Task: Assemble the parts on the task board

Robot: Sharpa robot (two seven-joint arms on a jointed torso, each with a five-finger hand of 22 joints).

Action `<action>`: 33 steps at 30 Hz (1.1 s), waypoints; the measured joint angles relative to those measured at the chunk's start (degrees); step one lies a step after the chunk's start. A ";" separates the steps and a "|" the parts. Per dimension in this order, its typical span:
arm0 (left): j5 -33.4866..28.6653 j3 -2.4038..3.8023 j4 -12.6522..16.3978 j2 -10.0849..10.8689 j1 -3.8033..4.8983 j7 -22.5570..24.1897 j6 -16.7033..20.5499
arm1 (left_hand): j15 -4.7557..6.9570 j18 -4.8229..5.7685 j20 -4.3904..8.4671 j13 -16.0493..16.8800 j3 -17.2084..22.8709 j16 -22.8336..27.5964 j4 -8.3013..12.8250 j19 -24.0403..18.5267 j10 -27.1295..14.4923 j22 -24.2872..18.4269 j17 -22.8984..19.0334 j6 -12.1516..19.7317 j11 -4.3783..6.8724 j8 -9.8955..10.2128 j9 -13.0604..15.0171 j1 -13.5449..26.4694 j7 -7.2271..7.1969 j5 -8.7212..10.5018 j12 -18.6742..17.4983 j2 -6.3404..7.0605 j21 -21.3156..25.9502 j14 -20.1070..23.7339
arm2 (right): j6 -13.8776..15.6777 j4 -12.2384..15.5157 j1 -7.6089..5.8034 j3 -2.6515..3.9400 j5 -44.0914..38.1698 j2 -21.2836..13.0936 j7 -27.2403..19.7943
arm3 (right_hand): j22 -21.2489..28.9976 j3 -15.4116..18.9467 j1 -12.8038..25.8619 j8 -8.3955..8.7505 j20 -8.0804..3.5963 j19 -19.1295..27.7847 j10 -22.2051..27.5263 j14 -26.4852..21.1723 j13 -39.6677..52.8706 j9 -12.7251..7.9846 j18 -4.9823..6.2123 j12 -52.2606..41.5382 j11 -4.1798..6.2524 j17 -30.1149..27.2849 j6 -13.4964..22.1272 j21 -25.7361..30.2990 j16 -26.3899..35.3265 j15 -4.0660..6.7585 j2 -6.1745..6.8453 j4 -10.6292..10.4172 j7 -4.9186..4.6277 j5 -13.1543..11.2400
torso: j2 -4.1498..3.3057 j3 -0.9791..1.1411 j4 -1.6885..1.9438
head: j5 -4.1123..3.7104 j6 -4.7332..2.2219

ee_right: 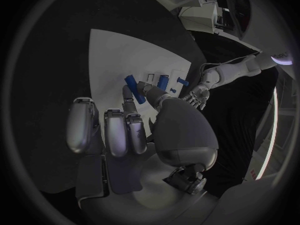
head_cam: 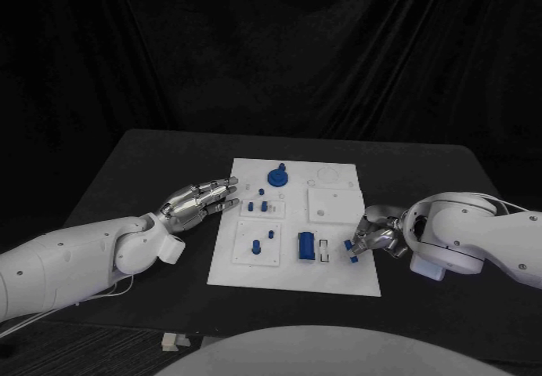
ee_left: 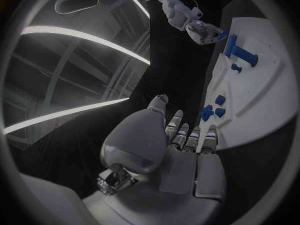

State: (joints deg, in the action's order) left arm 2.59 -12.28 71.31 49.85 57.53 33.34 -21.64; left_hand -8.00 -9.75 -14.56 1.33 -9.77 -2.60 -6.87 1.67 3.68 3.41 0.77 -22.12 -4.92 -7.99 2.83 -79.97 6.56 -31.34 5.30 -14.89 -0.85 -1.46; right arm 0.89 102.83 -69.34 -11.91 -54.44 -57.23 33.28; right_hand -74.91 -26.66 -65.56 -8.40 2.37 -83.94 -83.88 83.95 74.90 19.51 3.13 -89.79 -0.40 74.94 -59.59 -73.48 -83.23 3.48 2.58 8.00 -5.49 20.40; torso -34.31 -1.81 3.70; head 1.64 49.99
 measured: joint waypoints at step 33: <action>0.00 0.00 -0.07 -0.24 -0.02 -0.29 -0.29 | 0.00 0.00 0.00 0.19 0.32 0.00 0.32 0.00 0.42 0.00 -0.01 0.00 -0.42 0.00 0.00 0.00 0.00 0.00 0.87 0.00 0.00 0.00 | 1.67 -8.68 0.64 -0.02 17.47 7.98 0.39 | 0.01 -3.81 3.49 -0.97 0.00 0.00 -0.01 -0.06 0.04 -0.19 -0.01 0.00 0.01 -0.26 0.66 2.16 0.48 -0.06 -0.62 2.92 0.20 -0.01 | -0.10 0.05 -0.27 | 0.12 0.00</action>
State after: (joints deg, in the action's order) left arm 2.59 -12.28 71.24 49.61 57.51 33.05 -21.94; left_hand -7.99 -9.75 -14.56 1.52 -9.45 -2.60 -6.55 1.67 4.10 3.40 0.76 -22.12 -5.33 -7.99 2.83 -79.97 6.56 -31.34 6.18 -14.89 -0.85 -1.45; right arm 2.56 94.15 -68.70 -11.93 -36.97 -49.25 33.66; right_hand -74.90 -30.47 -62.07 -9.36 2.36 -83.94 -83.89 83.88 74.94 19.31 3.13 -89.79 -0.39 74.68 -58.94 -71.31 -82.75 3.42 1.95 10.92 -5.29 20.39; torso -34.41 -1.75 3.43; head 1.76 49.99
